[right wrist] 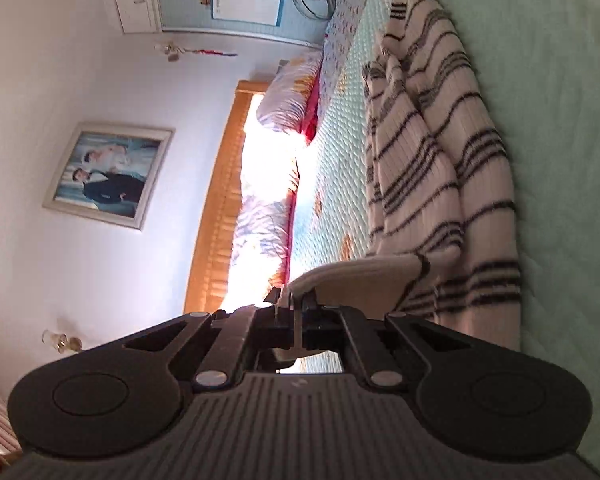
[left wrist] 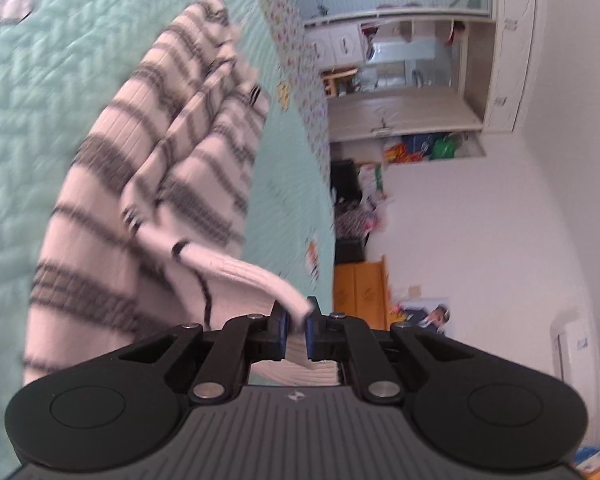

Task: Fold clothes

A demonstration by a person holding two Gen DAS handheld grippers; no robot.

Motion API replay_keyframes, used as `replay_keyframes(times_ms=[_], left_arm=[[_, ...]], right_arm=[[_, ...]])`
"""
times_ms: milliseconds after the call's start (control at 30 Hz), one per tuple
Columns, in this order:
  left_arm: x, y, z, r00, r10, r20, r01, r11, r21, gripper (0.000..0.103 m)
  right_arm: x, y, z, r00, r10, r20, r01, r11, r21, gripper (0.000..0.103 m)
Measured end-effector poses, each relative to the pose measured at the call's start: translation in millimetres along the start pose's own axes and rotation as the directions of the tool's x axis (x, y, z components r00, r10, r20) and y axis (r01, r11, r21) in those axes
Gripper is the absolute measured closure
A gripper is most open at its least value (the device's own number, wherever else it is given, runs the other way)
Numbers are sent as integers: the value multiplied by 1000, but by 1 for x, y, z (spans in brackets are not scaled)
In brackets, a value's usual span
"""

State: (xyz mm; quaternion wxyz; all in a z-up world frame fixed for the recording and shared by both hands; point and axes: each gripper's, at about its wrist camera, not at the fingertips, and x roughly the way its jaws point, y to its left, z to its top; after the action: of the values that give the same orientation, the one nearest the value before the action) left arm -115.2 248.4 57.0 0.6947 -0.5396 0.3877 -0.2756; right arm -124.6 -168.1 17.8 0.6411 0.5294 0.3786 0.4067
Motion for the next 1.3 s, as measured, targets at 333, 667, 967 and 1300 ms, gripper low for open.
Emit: replay_keyframes(times_ms=[333, 667, 967, 1300], left_arm=[[61, -12, 104, 984, 55, 170, -50, 998, -31, 95], [66, 12, 124, 953, 228, 201, -244, 968, 60, 85], [49, 27, 82, 955, 270, 124, -283, 953, 106, 67], [21, 22, 55, 942, 262, 210, -282, 957, 73, 64]], right_arm=[[69, -9, 116, 977, 18, 211, -18, 1000, -1, 101], [116, -66, 155, 950, -229, 212, 218, 973, 74, 101], [139, -72, 156, 932, -330, 149, 344, 936, -75, 97], [156, 6, 114, 957, -289, -28, 260, 895, -363, 41]])
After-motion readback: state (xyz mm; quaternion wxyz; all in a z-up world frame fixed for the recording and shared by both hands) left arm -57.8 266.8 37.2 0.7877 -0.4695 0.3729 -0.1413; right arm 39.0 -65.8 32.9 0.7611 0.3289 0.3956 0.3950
